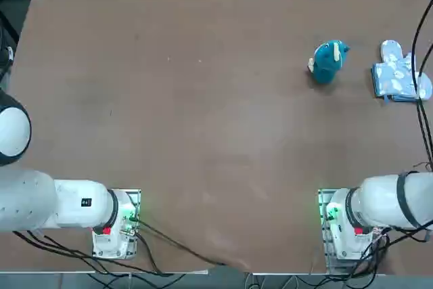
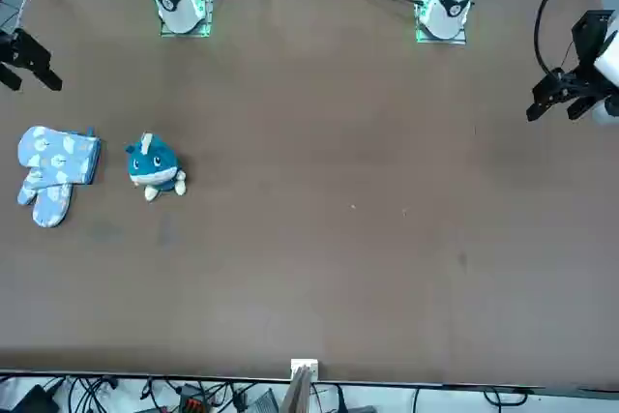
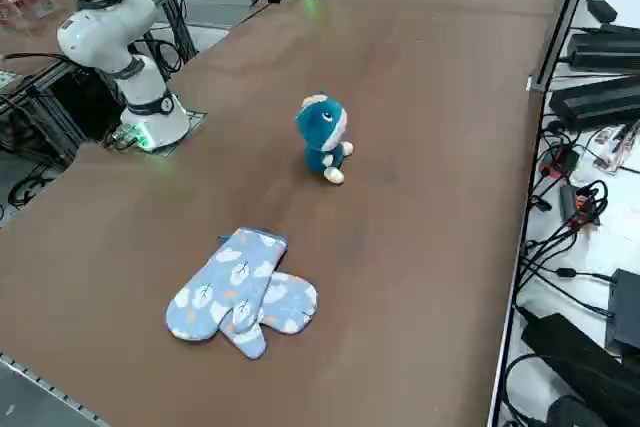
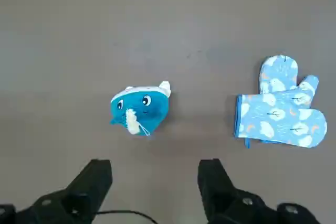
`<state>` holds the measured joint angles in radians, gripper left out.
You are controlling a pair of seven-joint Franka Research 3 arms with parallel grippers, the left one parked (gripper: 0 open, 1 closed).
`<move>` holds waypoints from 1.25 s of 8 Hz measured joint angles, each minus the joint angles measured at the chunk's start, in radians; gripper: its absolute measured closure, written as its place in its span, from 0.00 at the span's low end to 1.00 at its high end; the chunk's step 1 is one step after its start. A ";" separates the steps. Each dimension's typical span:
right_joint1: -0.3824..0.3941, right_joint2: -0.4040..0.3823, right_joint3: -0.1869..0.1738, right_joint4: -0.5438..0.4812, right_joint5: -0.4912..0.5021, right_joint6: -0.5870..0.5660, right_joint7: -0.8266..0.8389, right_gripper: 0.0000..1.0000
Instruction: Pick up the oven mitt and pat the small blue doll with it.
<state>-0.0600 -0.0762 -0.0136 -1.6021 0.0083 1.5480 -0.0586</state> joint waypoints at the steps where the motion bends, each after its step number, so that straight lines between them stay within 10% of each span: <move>1: 0.000 0.000 0.000 0.002 0.000 -0.004 0.000 0.00; 5: 0.001 0.034 0.002 -0.028 -0.149 0.015 -0.003 0.00; 10: -0.020 0.100 -0.005 -0.328 -0.405 0.339 0.012 0.00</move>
<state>-0.0799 0.0235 -0.0181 -1.9305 -0.3966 1.8866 -0.0466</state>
